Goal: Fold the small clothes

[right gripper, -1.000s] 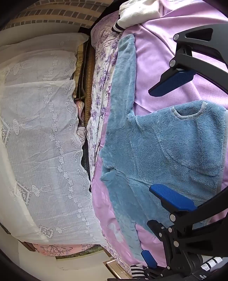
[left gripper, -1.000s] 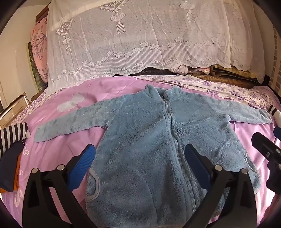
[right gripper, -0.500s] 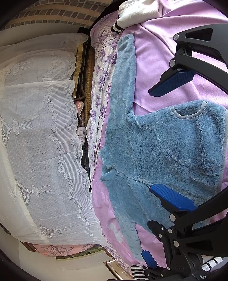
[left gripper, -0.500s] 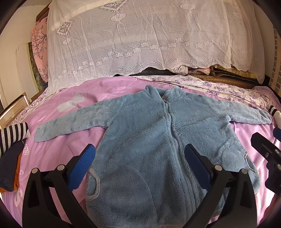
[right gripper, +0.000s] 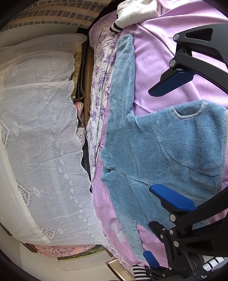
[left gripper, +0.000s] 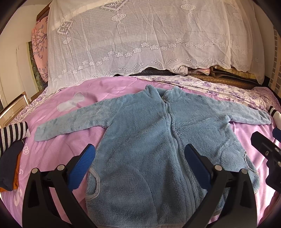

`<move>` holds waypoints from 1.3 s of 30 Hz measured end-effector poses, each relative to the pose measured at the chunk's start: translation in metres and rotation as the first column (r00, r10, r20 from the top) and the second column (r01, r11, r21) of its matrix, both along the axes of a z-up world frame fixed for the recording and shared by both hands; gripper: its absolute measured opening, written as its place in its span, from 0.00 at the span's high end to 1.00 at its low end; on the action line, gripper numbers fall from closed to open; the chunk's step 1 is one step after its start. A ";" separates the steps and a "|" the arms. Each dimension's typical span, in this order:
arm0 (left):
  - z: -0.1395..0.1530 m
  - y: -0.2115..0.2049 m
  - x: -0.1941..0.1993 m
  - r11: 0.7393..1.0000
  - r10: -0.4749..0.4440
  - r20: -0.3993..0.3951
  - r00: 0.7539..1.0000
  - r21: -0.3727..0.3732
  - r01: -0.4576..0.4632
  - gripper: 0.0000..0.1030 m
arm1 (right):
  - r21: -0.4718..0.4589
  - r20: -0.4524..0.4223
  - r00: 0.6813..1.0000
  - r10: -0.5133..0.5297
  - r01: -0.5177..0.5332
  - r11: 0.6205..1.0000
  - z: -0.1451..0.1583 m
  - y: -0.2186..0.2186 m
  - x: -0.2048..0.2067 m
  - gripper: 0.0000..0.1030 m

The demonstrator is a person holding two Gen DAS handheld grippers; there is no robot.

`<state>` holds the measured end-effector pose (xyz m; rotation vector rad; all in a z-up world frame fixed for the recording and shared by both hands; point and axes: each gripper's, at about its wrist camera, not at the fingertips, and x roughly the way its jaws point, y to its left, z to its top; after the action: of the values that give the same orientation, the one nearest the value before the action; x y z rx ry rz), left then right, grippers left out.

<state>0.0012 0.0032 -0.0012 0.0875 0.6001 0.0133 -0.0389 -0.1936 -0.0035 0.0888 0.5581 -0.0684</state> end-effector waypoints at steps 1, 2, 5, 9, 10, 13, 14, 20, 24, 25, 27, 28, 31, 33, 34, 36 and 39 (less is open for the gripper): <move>0.000 0.001 0.000 1.000 0.001 0.001 1.000 -0.001 -0.001 0.04 | 0.001 0.000 1.000 0.000 0.000 1.000 0.000 0.000 0.000 0.03; 0.000 0.001 0.000 1.000 0.001 0.001 1.000 -0.001 -0.001 0.04 | 0.001 -0.001 1.000 0.001 -0.001 1.000 0.000 0.000 0.000 0.03; 0.000 0.000 0.000 1.000 0.001 0.001 1.000 0.000 -0.001 0.04 | 0.003 0.000 1.000 0.001 -0.001 1.000 0.000 -0.002 0.000 0.03; 0.000 0.001 -0.001 1.000 0.001 0.000 1.000 -0.001 -0.001 0.04 | 0.004 0.000 1.000 0.000 0.000 1.000 0.000 -0.002 0.000 0.03; 0.000 0.001 -0.001 1.000 0.001 0.001 1.000 0.000 -0.001 0.04 | 0.004 -0.001 1.000 0.000 0.000 1.000 0.000 -0.002 0.000 0.03; 0.000 0.001 0.000 1.000 0.000 0.000 1.000 0.000 0.000 0.04 | 0.005 -0.001 1.000 0.000 0.000 1.000 -0.001 -0.002 0.000 0.03; 0.000 0.001 -0.001 1.000 0.000 0.000 1.000 0.000 0.000 0.04 | 0.005 0.002 1.000 -0.003 0.003 1.000 -0.001 -0.002 0.000 0.03; 0.000 0.001 0.000 1.000 0.000 0.001 1.000 0.000 0.000 0.04 | 0.008 0.002 1.000 -0.002 0.002 1.000 -0.001 -0.002 0.000 0.03; 0.000 0.001 0.000 1.000 0.000 0.001 1.000 0.000 0.000 0.04 | 0.009 0.002 1.000 -0.003 0.003 1.000 -0.001 -0.002 0.000 0.03; 0.000 0.001 0.000 1.000 0.000 0.000 1.000 0.000 0.000 0.04 | 0.010 0.002 1.000 -0.003 0.002 1.000 -0.001 -0.002 0.000 0.03; 0.000 0.001 0.000 1.000 0.000 0.000 1.000 0.000 0.000 0.04 | 0.010 0.002 1.000 -0.003 0.003 1.000 -0.001 -0.002 0.000 0.03; 0.000 0.001 0.000 1.000 0.000 0.001 1.000 0.000 0.000 0.04 | 0.010 0.001 1.000 -0.003 0.003 1.000 -0.001 -0.002 0.000 0.03; 0.000 0.001 0.000 1.000 0.000 0.000 1.000 0.001 0.000 0.04 | 0.012 0.001 1.000 -0.003 0.003 1.000 -0.001 -0.002 0.000 0.03; 0.000 0.001 0.000 1.000 0.000 0.000 1.000 0.000 0.000 0.04 | 0.012 0.002 1.000 -0.003 0.003 1.000 -0.001 -0.003 0.000 0.03; 0.000 0.001 0.000 1.000 0.000 0.000 1.000 0.000 0.000 0.04 | 0.013 0.002 1.000 -0.003 0.003 1.000 -0.001 -0.003 0.000 0.03; 0.000 0.001 0.000 1.000 0.000 0.001 1.000 0.001 0.000 0.04 | 0.014 0.001 1.000 -0.002 0.002 1.000 -0.001 -0.003 0.000 0.03; 0.000 0.001 0.000 1.000 -0.001 0.000 1.000 0.000 0.001 0.04 | 0.015 0.001 1.000 -0.003 0.003 1.000 -0.002 -0.003 0.000 0.03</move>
<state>0.0011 0.0041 -0.0012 0.0880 0.6003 0.0127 -0.0388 -0.1962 -0.0050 0.1037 0.5575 -0.0668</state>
